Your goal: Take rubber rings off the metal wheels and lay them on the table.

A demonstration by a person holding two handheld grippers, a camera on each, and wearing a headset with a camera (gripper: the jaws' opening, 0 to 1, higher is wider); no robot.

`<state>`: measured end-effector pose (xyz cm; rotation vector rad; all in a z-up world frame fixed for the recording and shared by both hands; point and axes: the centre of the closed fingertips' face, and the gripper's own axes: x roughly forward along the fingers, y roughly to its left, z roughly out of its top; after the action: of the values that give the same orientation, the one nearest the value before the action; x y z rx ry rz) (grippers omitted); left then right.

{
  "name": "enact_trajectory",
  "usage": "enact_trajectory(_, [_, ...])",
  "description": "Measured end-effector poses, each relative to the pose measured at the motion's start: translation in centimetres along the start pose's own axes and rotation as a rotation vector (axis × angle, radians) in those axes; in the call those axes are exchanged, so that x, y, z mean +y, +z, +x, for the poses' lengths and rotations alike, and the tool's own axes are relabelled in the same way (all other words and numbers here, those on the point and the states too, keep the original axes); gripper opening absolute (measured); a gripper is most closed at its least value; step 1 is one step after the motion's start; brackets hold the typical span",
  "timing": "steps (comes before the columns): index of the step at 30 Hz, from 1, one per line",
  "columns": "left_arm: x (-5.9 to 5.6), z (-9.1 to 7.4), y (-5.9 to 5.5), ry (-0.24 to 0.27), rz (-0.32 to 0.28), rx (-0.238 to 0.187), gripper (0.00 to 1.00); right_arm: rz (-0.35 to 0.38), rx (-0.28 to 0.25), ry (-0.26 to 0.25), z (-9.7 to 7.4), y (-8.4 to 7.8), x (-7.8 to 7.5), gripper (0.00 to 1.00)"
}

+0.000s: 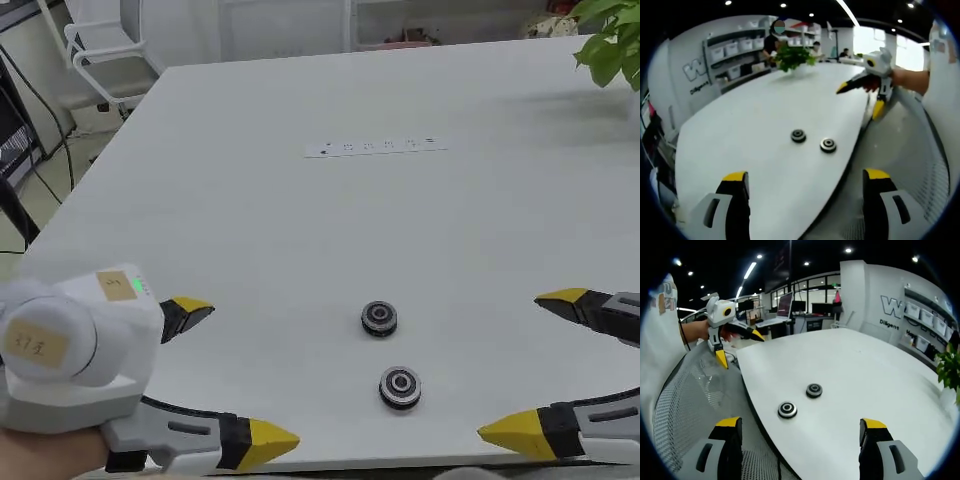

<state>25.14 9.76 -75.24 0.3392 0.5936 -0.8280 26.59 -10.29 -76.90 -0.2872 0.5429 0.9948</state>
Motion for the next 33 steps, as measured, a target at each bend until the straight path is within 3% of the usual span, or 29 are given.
enact_trajectory(33, [-0.22, -0.09, -0.09, -0.007, -0.007, 0.008, 0.94, 0.012, 0.002, -0.005, 0.05, -0.27, 0.06, 0.96])
